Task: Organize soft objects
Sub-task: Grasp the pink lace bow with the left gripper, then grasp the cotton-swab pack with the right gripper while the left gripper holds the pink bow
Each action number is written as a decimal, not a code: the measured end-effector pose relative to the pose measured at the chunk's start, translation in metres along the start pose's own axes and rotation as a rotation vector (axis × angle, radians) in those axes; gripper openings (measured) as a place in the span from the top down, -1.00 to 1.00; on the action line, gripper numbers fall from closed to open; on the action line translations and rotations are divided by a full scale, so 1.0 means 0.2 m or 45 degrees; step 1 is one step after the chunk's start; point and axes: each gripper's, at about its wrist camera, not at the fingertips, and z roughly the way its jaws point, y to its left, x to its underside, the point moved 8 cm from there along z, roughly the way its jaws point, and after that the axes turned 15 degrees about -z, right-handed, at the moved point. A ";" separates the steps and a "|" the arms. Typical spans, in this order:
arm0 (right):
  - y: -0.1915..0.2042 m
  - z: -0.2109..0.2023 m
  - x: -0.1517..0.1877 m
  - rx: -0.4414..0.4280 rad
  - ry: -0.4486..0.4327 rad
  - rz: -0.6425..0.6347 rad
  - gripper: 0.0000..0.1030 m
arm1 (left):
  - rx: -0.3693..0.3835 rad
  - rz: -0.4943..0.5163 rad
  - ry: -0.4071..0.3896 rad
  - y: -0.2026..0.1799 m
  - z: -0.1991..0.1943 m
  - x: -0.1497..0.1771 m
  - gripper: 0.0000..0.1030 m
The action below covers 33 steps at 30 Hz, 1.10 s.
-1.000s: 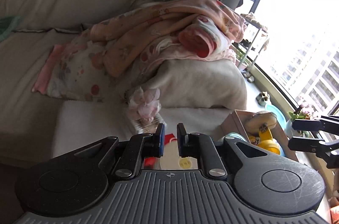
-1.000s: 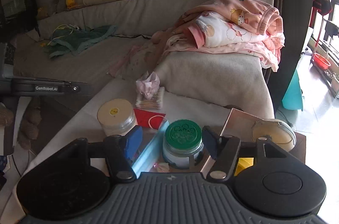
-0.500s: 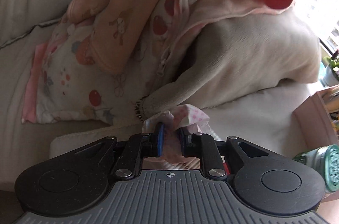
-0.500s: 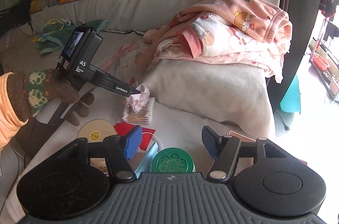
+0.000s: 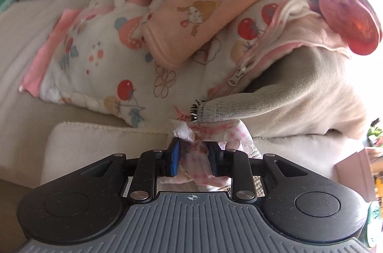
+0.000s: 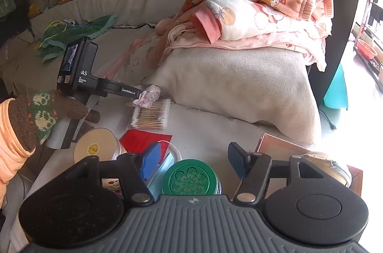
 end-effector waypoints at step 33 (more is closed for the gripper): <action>0.39 1.15 -0.30 -0.212 0.645 -0.188 -0.49 | 0.307 -0.380 -0.333 0.47 -0.43 0.44 0.78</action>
